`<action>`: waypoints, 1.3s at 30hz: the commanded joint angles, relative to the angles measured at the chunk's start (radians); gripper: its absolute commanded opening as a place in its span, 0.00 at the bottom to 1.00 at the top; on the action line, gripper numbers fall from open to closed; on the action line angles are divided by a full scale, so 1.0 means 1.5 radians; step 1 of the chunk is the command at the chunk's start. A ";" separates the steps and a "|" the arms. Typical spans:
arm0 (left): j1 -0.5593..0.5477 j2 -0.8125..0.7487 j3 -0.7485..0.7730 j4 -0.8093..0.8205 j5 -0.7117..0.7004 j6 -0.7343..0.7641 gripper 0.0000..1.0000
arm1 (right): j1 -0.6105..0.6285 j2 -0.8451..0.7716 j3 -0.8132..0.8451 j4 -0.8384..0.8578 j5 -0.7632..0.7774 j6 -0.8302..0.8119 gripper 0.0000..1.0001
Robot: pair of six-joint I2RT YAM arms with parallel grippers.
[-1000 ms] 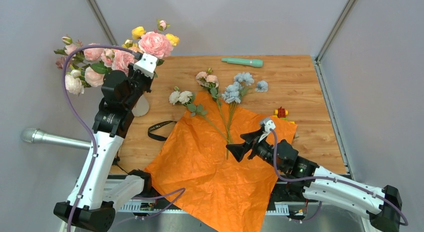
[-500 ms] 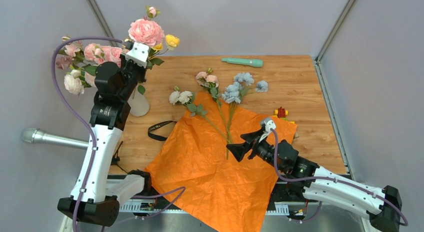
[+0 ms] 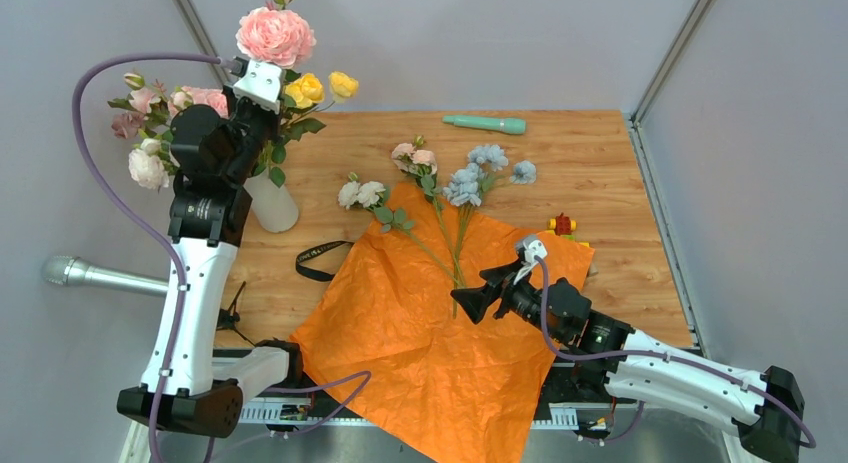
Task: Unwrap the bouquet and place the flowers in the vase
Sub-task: Insert the fake flower into the vase.
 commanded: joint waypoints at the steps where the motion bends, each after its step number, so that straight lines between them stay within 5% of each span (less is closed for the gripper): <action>1: 0.009 0.000 0.037 0.019 0.009 -0.003 0.00 | 0.004 -0.001 -0.004 0.021 -0.006 0.014 0.96; 25: 0.012 0.003 0.094 -0.018 0.009 0.020 0.00 | 0.004 0.059 -0.008 0.069 -0.037 0.029 0.96; 39: 0.015 -0.033 -0.051 0.045 -0.022 0.004 0.00 | 0.005 0.046 -0.014 0.053 -0.036 0.034 0.96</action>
